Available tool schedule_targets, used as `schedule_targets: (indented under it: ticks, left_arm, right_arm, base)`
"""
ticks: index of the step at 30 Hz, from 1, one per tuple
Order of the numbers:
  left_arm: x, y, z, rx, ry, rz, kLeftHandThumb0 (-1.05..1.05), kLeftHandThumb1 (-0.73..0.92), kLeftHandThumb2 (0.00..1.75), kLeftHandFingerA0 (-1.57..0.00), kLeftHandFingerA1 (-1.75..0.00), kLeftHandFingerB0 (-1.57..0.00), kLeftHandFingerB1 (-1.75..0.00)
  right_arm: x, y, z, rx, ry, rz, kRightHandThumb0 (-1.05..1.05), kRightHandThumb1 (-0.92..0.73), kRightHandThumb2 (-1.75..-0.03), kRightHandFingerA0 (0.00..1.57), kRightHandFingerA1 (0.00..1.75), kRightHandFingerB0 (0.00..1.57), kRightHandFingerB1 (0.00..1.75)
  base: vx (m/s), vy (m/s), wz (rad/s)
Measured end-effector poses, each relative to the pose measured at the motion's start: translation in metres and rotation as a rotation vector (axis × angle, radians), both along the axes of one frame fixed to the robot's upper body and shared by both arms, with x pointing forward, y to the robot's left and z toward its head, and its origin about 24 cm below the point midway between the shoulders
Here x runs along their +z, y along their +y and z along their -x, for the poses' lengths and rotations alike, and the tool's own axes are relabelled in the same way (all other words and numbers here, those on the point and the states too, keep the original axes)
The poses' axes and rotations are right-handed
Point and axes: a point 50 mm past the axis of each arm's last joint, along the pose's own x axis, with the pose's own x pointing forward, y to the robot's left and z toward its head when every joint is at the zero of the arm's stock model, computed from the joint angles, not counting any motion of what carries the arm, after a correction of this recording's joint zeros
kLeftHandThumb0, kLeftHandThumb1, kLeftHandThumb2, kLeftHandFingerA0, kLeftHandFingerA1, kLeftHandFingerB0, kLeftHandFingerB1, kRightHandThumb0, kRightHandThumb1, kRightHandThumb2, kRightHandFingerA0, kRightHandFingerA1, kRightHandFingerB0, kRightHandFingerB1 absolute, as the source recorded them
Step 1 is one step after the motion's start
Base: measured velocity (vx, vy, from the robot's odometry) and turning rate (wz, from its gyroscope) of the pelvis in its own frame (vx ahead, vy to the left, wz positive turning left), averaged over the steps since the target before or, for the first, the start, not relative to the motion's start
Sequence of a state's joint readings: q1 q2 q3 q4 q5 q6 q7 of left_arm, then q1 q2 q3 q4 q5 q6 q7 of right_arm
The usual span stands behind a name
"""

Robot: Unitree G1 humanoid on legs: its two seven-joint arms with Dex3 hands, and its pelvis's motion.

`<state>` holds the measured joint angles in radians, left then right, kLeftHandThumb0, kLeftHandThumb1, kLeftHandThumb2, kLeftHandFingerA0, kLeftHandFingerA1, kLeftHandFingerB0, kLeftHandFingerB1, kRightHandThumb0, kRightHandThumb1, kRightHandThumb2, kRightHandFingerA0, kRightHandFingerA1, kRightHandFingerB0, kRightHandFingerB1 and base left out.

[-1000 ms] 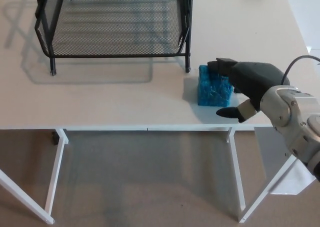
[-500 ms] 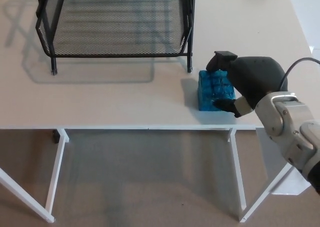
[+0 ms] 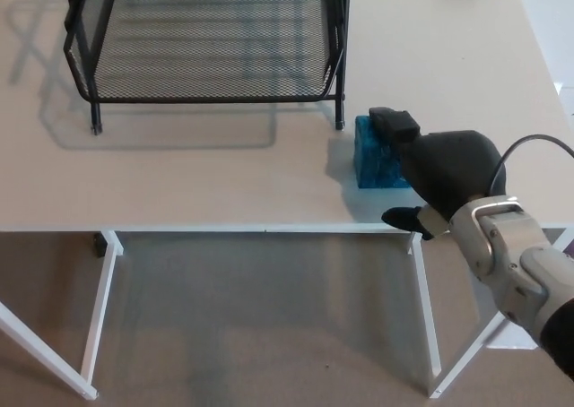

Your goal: The robot walks towards a desk on which a file tray is kept in the middle and a cube is kept to its right. The robot lifts the cube using its right hand and places it on the file tray.

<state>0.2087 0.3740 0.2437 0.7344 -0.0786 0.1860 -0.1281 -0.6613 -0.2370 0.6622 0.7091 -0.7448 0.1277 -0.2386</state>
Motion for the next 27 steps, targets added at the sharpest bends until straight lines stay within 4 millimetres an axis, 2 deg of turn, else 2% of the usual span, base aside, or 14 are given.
schedule_targets:
  ticks: [2,3,5,7,8,9,12,13,14,15,19,22,25,27]
  left_arm:
    - [-0.001,-0.001,0.0,-0.003,0.005,0.001,-0.52,0.88,0.66,-0.52,-0.47,-0.35,-0.37]
    - [-0.001,-0.001,0.0,-0.006,0.008,0.002,-0.53,0.87,0.66,-0.52,-0.47,-0.35,-0.37]
    - [-0.001,-0.001,-0.001,-0.017,0.013,-0.001,-0.55,0.88,0.66,-0.51,-0.46,-0.35,-0.37]
    - [-0.001,-0.002,-0.002,-0.034,0.019,-0.007,-0.55,0.87,0.66,-0.5,-0.46,-0.35,-0.37]
    - [0.0,-0.001,-0.002,-0.04,0.02,-0.012,-0.55,0.87,0.66,-0.51,-0.48,-0.36,-0.39]
    - [0.001,-0.001,-0.002,-0.044,0.021,-0.016,-0.56,0.87,0.65,-0.52,-0.49,-0.35,-0.38]
    - [0.001,0.0,-0.002,-0.052,0.024,-0.023,-0.57,0.87,0.63,-0.52,-0.48,-0.36,-0.38]
    - [0.001,0.0,-0.002,-0.056,0.025,-0.025,-0.55,0.88,0.66,-0.5,-0.47,-0.36,-0.38]
    - [0.001,0.0,-0.002,-0.061,0.027,-0.027,-0.56,0.88,0.66,-0.49,-0.47,-0.35,-0.38]
    - [0.002,-0.001,-0.003,-0.067,0.026,-0.028,-0.55,0.88,0.66,-0.5,-0.48,-0.36,-0.38]
    - [0.003,-0.002,-0.005,-0.081,0.019,-0.033,-0.55,0.88,0.66,-0.51,-0.46,-0.35,-0.37]
    - [0.003,-0.002,-0.005,-0.082,0.023,-0.034,-0.55,0.88,0.66,-0.5,-0.48,-0.36,-0.38]
    - [0.002,-0.002,-0.003,-0.085,0.03,-0.033,-0.54,0.88,0.66,-0.51,-0.45,-0.36,-0.37]
    - [0.001,-0.002,-0.003,-0.083,0.032,-0.032,-0.53,0.88,0.66,-0.52,-0.46,-0.38,-0.38]
  right_arm:
    - [0.001,0.0,-0.002,-0.003,0.016,0.015,-0.75,-0.41,-0.79,0.88,1.14,0.0,0.04]
    - [0.001,0.0,-0.003,-0.006,0.024,0.023,-0.7,-0.52,-0.57,0.82,1.05,0.0,0.03]
    - [0.002,0.0,-0.004,-0.008,0.038,0.034,-0.72,-0.54,-0.57,0.82,1.12,0.0,0.07]
    - [0.003,-0.001,-0.004,-0.009,0.054,0.048,-0.69,-0.59,-0.58,0.78,1.16,0.0,0.16]
    - [0.003,-0.002,-0.004,-0.008,0.059,0.052,-0.66,-0.57,-0.59,0.8,1.22,0.1,0.3]
    - [0.004,-0.002,-0.005,-0.008,0.061,0.053,-0.69,-0.48,-0.81,0.79,1.17,0.09,0.42]
    - [0.004,-0.005,-0.003,-0.003,0.046,0.019,-0.7,-0.49,-0.83,0.8,1.25,0.18,0.46]
    - [0.004,-0.006,-0.002,0.0,0.038,0.014,-0.64,-0.61,-0.58,0.69,1.4,0.23,0.37]
    - [0.004,-0.007,-0.002,0.003,0.029,0.009,-0.62,-0.61,-0.58,0.64,1.36,0.22,0.36]
    - [0.003,-0.007,-0.001,0.005,0.022,0.005,-0.58,-0.6,-0.58,0.6,1.18,0.25,0.37]
    - [0.007,-0.009,-0.002,0.002,0.006,-0.021,-0.57,-0.59,-0.58,0.68,1.06,0.37,0.41]
    - [0.009,-0.009,-0.002,0.006,-0.022,-0.033,-0.6,-0.61,-0.59,0.68,1.08,0.38,0.5]
    - [0.012,-0.008,-0.002,0.024,-0.054,-0.033,-0.59,-0.59,-0.6,0.72,1.34,0.5,0.58]
    - [0.014,-0.009,-0.001,0.042,-0.082,-0.03,-0.58,-0.59,-0.6,0.74,1.36,0.52,0.63]
  base:
    - [0.0,0.0,0.0]
    - [0.0,0.0,0.0]
    - [0.0,0.0,0.0]
    - [0.0,0.0,0.0]
    - [0.0,0.0,0.0]
    - [0.0,0.0,0.0]
    - [0.0,0.0,0.0]
    - [0.0,0.0,0.0]
    - [0.0,0.0,0.0]
    - [0.0,0.0,0.0]
    - [0.0,0.0,0.0]
    - [0.0,0.0,0.0]
    - [0.0,0.0,0.0]
    - [0.0,0.0,0.0]
